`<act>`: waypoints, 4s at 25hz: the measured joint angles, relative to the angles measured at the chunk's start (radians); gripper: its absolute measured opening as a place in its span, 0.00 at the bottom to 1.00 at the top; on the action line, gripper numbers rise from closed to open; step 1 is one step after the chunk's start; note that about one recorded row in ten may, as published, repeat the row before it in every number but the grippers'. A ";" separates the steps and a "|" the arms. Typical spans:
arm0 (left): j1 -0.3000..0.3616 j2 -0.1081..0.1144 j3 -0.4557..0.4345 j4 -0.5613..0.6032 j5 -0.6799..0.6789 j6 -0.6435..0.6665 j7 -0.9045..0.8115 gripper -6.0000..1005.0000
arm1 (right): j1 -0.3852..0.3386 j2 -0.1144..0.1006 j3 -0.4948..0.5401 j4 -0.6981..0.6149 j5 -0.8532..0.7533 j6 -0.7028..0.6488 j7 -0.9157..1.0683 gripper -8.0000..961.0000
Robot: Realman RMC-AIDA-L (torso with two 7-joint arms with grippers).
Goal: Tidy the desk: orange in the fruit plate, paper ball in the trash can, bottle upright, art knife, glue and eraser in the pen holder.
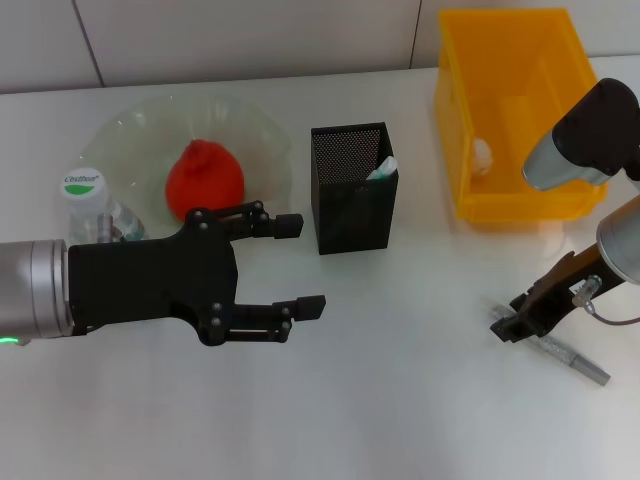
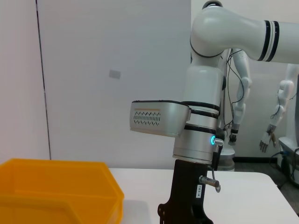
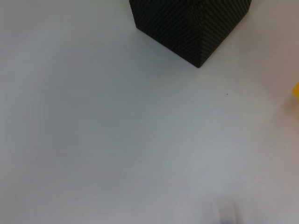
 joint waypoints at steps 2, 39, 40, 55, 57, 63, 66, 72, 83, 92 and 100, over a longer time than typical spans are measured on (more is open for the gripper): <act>0.000 0.000 0.000 0.000 0.000 0.000 0.000 0.81 | 0.001 0.000 -0.003 0.000 -0.002 0.000 0.005 0.46; -0.009 0.000 0.000 0.000 -0.001 0.000 0.000 0.81 | -0.020 -0.001 -0.028 -0.186 -0.023 -0.010 0.065 0.15; -0.009 0.000 0.000 0.000 -0.001 0.000 0.000 0.81 | -0.020 -0.001 -0.028 -0.186 -0.023 -0.010 0.065 0.15; -0.021 -0.003 0.019 -0.021 -0.021 -0.004 0.017 0.81 | -0.020 0.000 0.002 -0.515 0.061 0.079 0.083 0.15; -0.027 -0.003 0.023 -0.035 -0.026 -0.005 0.027 0.81 | -0.028 0.000 0.004 -0.518 0.084 0.108 0.075 0.15; -0.045 -0.003 0.025 -0.064 -0.038 -0.008 0.040 0.81 | -0.097 0.002 0.034 -0.516 0.267 0.235 -0.043 0.15; -0.049 -0.003 0.025 -0.066 -0.040 -0.009 0.040 0.81 | -0.135 0.001 0.078 -0.495 0.422 0.272 -0.143 0.15; -0.055 -0.003 0.025 -0.075 -0.042 -0.010 0.040 0.81 | -0.188 -0.004 0.180 -0.335 0.775 0.289 -0.409 0.15; -0.062 -0.003 0.024 -0.080 -0.045 -0.011 0.042 0.81 | -0.090 -0.007 0.340 0.045 0.982 0.173 -0.693 0.15; -0.065 -0.003 0.026 -0.107 -0.055 -0.011 0.065 0.81 | 0.044 -0.022 0.387 0.258 0.983 0.150 -0.801 0.15; -0.070 -0.003 0.027 -0.106 -0.055 -0.011 0.066 0.81 | 0.147 -0.044 0.424 0.491 0.985 0.157 -0.982 0.15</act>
